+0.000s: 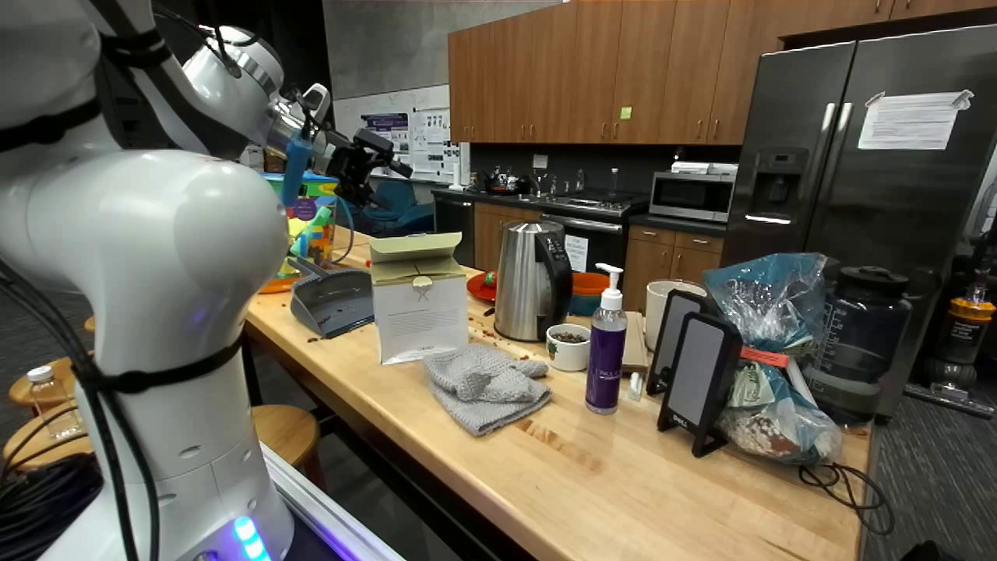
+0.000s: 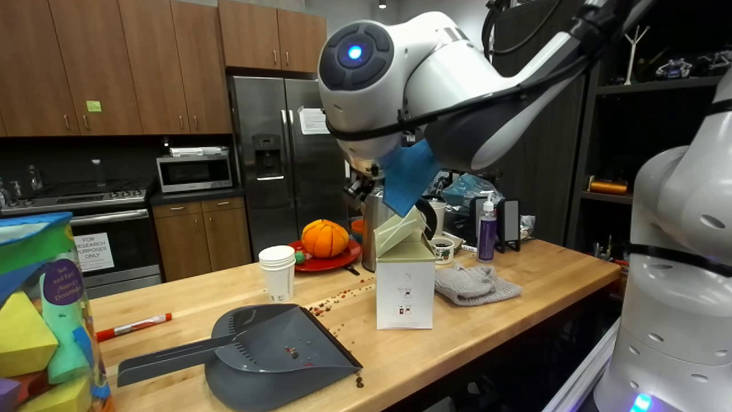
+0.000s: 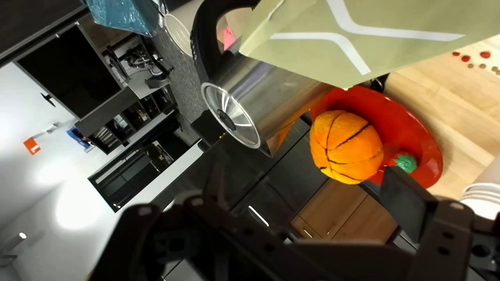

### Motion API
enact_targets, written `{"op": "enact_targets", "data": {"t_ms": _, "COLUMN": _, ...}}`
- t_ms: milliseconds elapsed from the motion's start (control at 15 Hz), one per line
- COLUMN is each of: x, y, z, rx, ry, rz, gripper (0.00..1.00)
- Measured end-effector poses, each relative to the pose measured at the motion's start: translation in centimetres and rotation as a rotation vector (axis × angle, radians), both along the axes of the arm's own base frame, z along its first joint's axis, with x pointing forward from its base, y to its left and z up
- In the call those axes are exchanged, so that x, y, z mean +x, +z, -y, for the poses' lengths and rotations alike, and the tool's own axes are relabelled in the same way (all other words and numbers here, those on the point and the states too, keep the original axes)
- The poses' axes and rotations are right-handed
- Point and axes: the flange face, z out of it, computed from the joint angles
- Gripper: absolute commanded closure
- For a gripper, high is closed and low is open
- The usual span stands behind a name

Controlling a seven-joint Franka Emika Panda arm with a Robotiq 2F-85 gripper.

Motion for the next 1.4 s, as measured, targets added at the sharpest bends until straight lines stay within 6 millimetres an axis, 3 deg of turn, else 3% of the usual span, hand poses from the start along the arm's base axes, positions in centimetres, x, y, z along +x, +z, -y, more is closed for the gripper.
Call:
{"op": "enact_targets", "data": {"t_ms": 1000, "x": 0.55, "y": 0.35, "z": 0.63, "rx": 0.003, "ry": -0.029, "rz": -0.028, "gripper": 0.0}}
{"op": "enact_targets", "data": {"t_ms": 1400, "x": 0.75, "y": -0.34, "z": 1.02, "rx": 0.165, "ry": -0.059, "rz": -0.263, "gripper": 0.0}}
